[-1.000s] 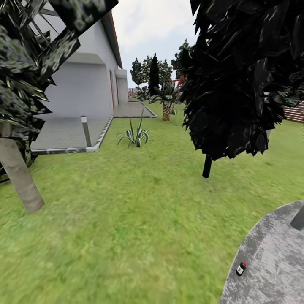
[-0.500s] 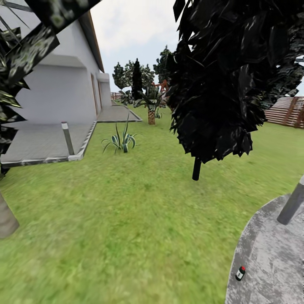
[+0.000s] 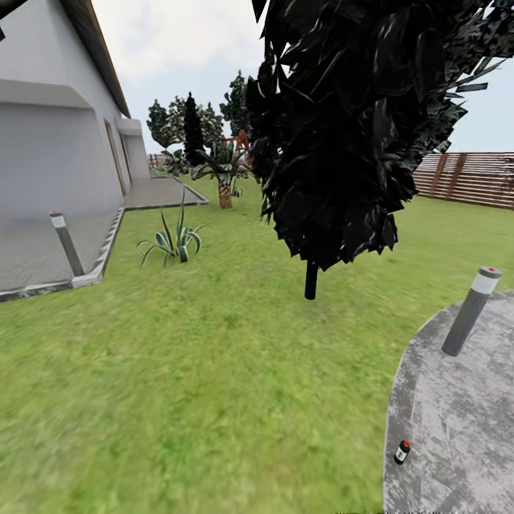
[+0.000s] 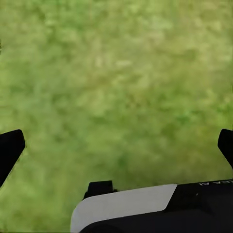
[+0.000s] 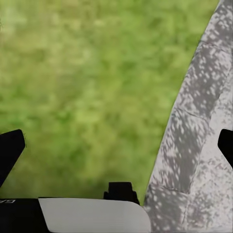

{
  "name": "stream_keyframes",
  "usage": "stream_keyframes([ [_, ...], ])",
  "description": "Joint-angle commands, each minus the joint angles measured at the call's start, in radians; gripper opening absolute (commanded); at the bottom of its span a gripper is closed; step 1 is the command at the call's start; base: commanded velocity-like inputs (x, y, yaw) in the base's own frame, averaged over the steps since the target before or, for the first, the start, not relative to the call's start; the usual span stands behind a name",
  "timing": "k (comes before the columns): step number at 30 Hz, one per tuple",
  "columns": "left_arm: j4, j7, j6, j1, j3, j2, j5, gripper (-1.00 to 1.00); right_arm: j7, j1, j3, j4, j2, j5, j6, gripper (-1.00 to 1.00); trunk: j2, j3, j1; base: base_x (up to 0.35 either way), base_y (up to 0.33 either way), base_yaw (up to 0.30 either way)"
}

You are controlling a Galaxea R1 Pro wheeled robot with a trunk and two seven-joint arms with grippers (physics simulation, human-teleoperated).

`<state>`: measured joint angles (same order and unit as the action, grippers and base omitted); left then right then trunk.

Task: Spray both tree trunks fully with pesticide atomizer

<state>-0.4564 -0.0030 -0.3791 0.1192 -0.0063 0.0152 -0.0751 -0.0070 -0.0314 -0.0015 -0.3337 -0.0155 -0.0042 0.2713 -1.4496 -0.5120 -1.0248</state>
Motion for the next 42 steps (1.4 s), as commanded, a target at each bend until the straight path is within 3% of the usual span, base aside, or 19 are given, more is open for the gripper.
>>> stream_keyframes([
  [1,-0.001,0.000,-0.001,0.000,0.002,0.000,-0.008,1.00,-0.001,-0.001,0.000,0.001,0.000,0.000,0.003,1.00,0.000,-0.001,0.000,0.075,0.326,-0.300],
  [23,-0.001,0.000,-0.001,0.000,0.004,0.000,-0.008,1.00,-0.001,-0.001,0.000,0.002,0.005,0.000,0.003,1.00,0.000,-0.001,0.000,0.016,0.339,-0.137],
  [42,-0.001,-0.002,-0.001,0.000,0.005,0.000,-0.008,1.00,-0.001,-0.001,0.000,0.008,0.010,0.000,0.003,1.00,0.000,-0.001,0.000,0.268,0.141,-0.298],
])
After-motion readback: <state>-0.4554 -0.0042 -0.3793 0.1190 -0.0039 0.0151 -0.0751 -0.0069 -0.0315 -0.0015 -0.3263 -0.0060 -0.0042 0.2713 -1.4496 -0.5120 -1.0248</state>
